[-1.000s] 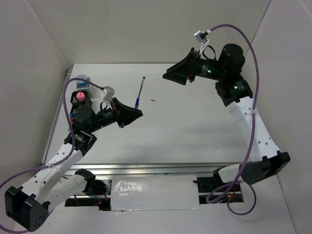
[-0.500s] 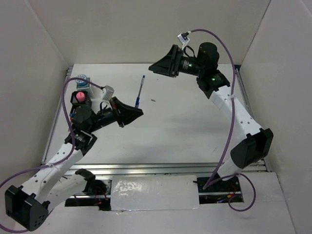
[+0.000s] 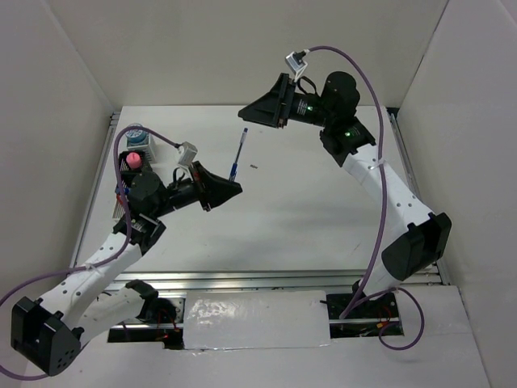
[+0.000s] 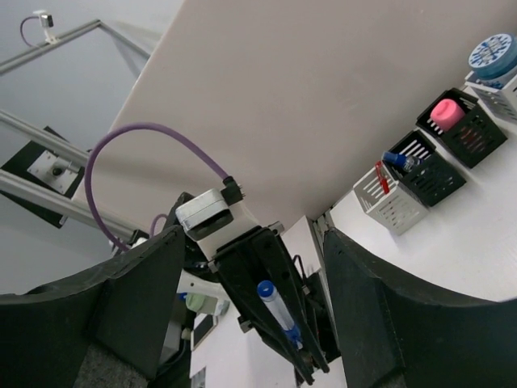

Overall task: Sort the stationery into containers
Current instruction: Close the pen cap on the pen.

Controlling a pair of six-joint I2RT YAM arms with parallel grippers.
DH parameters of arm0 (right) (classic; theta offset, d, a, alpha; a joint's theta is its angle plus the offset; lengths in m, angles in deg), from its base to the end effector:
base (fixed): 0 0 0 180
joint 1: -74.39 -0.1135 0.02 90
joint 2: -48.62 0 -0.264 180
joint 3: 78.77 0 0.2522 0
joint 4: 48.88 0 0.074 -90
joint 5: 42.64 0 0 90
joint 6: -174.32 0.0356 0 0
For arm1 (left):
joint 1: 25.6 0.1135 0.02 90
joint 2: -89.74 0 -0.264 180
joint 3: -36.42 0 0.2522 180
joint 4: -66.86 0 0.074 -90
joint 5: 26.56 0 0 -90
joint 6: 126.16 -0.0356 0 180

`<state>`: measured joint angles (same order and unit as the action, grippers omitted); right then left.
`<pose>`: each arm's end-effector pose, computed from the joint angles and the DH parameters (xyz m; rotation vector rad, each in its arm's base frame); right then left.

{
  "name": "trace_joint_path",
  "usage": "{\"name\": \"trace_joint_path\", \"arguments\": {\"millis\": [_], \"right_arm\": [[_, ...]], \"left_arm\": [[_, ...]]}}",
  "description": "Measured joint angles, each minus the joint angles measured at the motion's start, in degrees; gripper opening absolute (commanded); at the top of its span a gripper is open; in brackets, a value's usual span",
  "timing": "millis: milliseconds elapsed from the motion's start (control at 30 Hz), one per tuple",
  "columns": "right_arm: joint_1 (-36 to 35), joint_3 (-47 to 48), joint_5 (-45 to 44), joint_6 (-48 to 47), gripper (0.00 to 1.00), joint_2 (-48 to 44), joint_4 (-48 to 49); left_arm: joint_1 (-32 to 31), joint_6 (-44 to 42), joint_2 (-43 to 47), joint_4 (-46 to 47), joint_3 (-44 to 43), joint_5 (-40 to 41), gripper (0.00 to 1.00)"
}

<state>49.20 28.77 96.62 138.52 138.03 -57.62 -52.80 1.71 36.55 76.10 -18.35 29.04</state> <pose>0.3079 0.1746 0.4718 -0.4133 1.6717 1.6752 0.1824 -0.1164 0.3512 0.4084 1.5045 -1.3306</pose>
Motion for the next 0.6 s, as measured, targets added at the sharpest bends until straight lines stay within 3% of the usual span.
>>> {"name": "trace_joint_path", "arguments": {"millis": [600], "right_arm": [[-3.69,-0.59,0.52,-0.09,0.56,0.00,0.07]], "left_arm": [[-0.39,0.02,-1.11,1.11,-0.63,0.02,0.00]]}}
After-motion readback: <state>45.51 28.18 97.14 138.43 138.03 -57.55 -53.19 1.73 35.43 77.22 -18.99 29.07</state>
